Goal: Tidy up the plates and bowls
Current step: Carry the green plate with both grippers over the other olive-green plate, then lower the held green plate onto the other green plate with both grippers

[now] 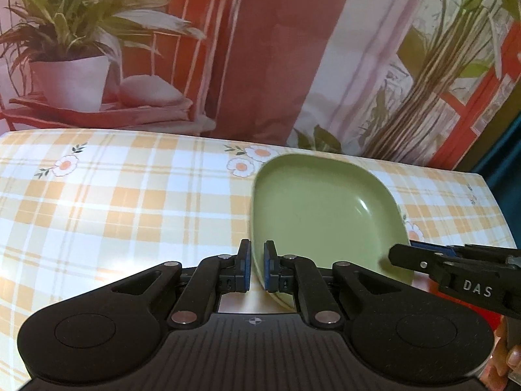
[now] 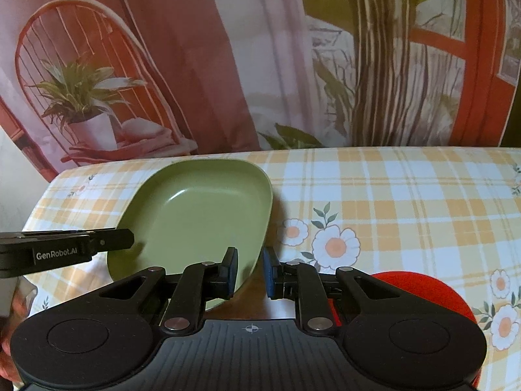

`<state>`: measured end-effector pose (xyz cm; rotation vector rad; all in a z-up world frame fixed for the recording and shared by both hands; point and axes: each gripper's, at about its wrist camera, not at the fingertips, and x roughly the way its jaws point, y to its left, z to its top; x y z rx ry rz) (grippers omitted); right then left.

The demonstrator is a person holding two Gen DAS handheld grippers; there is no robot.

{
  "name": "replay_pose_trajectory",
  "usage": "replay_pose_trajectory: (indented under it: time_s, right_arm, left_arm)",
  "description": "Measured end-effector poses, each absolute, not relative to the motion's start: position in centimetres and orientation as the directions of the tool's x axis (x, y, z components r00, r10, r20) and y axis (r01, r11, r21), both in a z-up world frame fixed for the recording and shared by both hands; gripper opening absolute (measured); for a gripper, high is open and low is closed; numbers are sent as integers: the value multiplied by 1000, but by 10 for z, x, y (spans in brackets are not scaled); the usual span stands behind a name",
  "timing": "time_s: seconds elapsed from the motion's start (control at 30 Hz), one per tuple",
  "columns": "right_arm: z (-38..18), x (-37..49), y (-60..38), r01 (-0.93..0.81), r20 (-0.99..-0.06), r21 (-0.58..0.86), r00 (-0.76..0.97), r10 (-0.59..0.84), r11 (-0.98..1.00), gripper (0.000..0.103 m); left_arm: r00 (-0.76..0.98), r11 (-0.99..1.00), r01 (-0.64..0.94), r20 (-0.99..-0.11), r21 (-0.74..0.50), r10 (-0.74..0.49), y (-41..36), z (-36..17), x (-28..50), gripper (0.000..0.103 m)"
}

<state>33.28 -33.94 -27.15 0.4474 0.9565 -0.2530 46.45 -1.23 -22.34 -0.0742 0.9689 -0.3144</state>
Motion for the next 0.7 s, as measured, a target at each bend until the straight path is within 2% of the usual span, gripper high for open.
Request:
replay_pose_trajectory:
  time_s: [0.1, 0.17, 0.7]
  right_arm:
    - [-270, 331, -339, 403, -828, 267, 561, -5, 875, 14]
    - [-267, 329, -339, 401, -820, 267, 572, -12, 876, 9]
    - [-210, 296, -322, 327, -753, 257, 657, -23, 909, 8]
  left_arm:
    - [529, 954, 233, -798, -190, -289, -12, -224, 462, 8]
    - [532, 955, 231, -798, -183, -282, -12, -222, 461, 8]
    - [602, 955, 259, -750, -141, -274, -10, -156, 404, 9]
